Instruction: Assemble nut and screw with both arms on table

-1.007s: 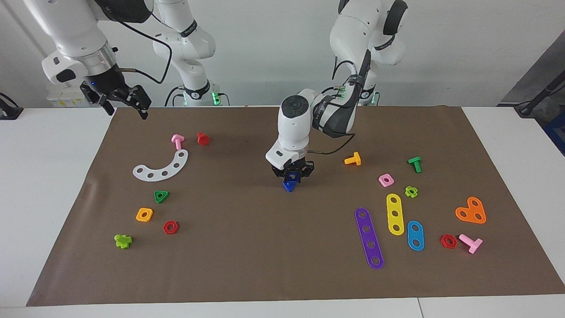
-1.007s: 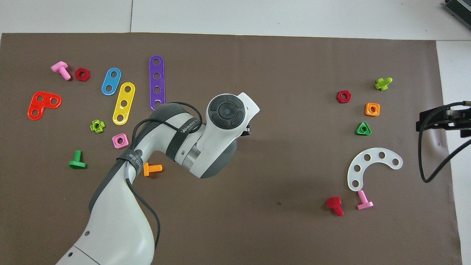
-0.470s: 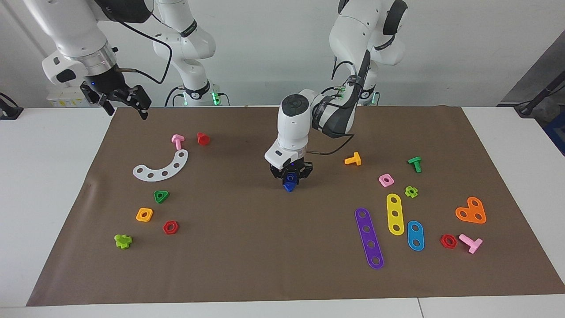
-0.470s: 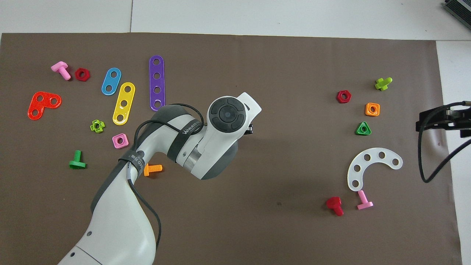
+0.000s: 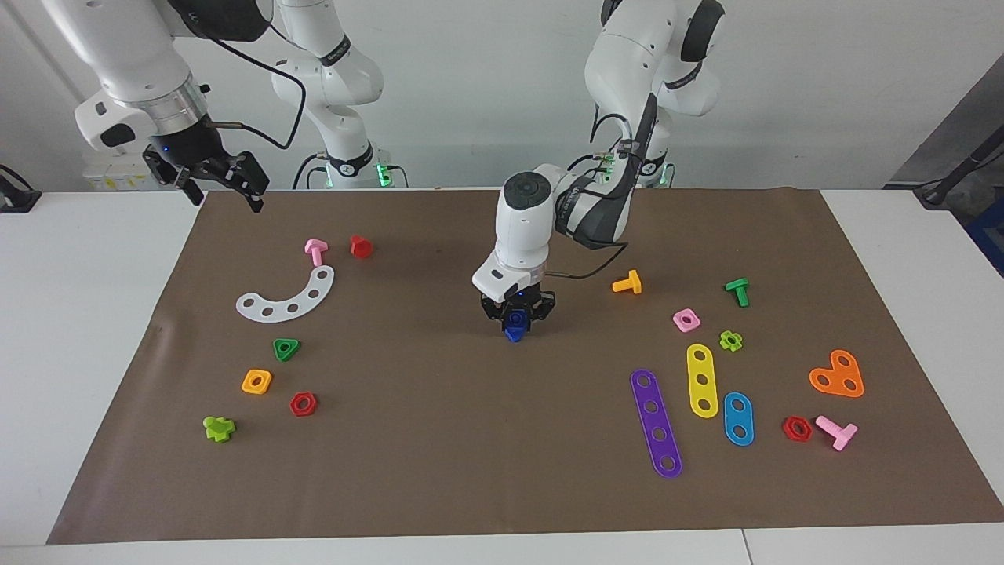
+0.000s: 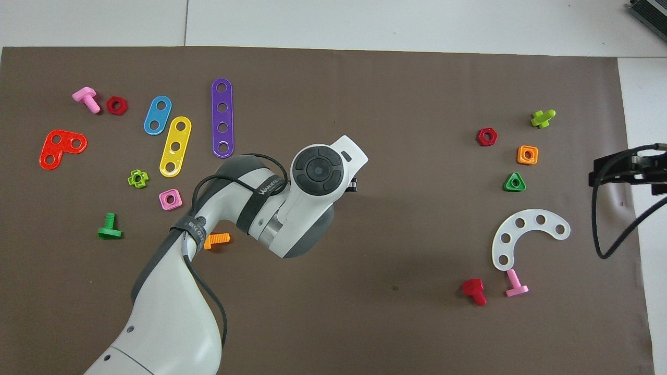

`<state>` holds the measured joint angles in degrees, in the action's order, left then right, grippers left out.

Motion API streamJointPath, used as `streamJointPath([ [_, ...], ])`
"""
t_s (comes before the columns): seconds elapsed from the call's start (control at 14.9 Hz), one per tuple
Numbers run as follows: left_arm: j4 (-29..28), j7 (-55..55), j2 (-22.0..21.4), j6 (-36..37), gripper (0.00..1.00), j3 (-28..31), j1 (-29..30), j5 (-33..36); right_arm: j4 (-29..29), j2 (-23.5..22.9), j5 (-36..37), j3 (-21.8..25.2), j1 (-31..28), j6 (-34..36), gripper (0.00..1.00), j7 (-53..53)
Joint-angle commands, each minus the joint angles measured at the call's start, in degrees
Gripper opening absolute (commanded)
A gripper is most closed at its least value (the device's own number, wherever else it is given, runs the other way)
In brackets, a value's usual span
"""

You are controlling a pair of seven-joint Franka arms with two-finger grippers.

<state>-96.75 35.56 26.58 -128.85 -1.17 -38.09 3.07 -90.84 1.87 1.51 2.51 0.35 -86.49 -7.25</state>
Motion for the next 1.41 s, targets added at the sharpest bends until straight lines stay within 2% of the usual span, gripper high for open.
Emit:
streamJointPath([
  [0.0, -2.7, 0.8, -1.5, -2.4, 0.71, 0.9, -0.7, 1.4, -1.5, 1.2, 0.8, -0.5, -0.3, -0.8, 1.00, -0.2],
  [0.07, -2.5, 0.7, -1.5, -2.4, 0.84, 0.9, -0.7, 1.4, -1.5, 1.2, 0.7, -0.5, -0.3, -0.8, 1.00, -0.2],
  [0.2, -2.1, 0.7, -1.5, -2.1, 0.98, 0.9, -0.7, 1.4, -1.5, 1.2, 0.6, -0.5, -0.3, -0.9, 1.00, -0.2],
  [0.47, -2.1, 0.5, -4.2, -1.8, 0.99, 1.0, 0.3, 1.4, -1.5, 1.2, 0.6, -0.5, -0.3, -0.9, 1.00, -0.2],
  [0.74, -3.7, -0.1, -10.0, 0.8, 0.99, 1.0, 3.7, 1.4, -1.5, 1.2, 0.6, -0.5, -0.3, -0.9, 1.00, -0.2],
  [1.07, -7.0, -13.7, -16.5, 5.0, 0.99, 1.0, 12.3, 1.4, -1.4, 1.2, 0.6, -0.5, -0.4, -0.8, 1.00, -0.1],
  [1.34, -7.7, -23.2, -20.1, 10.4, 0.99, 1.0, 19.5, 1.4, -1.3, 1.2, -0.4, -0.4, -0.4, -0.7, 1.00, -0.7],
])
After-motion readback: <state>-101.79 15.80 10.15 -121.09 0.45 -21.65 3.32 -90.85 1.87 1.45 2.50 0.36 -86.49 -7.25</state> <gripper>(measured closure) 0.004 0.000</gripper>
